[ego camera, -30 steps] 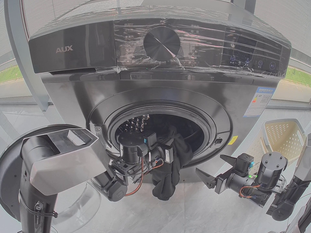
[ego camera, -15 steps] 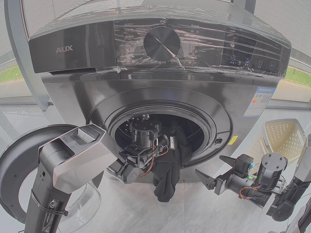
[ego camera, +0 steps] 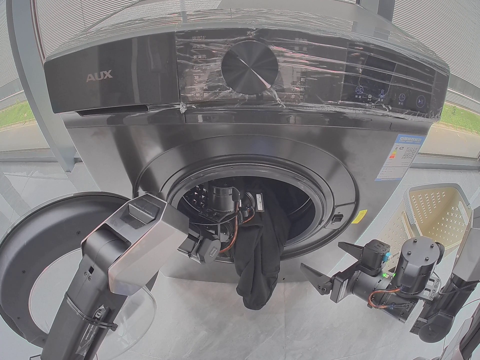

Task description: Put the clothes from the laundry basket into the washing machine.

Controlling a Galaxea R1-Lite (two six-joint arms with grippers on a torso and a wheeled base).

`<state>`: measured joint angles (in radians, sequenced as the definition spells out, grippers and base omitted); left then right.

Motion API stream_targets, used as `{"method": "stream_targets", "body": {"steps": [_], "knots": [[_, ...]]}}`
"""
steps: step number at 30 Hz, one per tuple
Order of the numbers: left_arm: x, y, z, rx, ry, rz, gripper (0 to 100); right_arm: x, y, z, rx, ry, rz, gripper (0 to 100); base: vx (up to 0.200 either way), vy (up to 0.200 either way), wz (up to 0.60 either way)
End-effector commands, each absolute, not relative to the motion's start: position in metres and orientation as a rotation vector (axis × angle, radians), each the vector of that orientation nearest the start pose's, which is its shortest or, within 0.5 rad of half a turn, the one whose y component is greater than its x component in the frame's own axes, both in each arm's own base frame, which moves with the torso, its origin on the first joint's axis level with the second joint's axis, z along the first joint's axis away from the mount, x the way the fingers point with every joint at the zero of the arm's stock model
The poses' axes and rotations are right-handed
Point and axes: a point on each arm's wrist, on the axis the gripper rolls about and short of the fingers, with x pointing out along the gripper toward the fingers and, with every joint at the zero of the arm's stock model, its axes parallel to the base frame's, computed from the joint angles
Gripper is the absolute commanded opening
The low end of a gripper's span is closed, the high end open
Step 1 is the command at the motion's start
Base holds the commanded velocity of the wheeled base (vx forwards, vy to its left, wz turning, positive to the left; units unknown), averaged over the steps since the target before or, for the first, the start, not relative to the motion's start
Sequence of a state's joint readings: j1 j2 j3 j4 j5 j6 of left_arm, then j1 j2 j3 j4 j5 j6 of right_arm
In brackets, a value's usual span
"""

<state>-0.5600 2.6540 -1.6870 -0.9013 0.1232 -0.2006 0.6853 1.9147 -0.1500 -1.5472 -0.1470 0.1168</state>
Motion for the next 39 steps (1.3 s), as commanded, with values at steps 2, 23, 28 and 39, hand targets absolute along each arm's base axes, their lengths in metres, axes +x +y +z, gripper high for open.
{"method": "stream_targets", "body": {"steps": [2, 23, 28, 39], "knots": [[0.452, -0.277, 0.027, -0.174, 0.109, -0.412, 0, 0.190, 0.151, 0.069, 0.015, 0.254, 0.523, 100, 0.000, 0.000, 0.00], [0.370, -0.271, 0.041, 0.030, 0.465, -0.550, 100, 0.186, 0.159, 0.062, -0.001, 0.280, 0.555, 100, 0.000, 0.000, 0.00], [0.368, -0.266, 0.026, 0.055, 0.521, -0.557, 100, 0.186, 0.158, 0.064, 0.002, 0.273, 0.555, 100, 0.000, 0.000, 0.00], [0.389, -0.266, -0.001, 0.059, 0.513, -0.533, 100, 0.185, 0.160, 0.063, 0.001, 0.276, 0.561, 100, 0.000, 0.000, 0.00]]}}
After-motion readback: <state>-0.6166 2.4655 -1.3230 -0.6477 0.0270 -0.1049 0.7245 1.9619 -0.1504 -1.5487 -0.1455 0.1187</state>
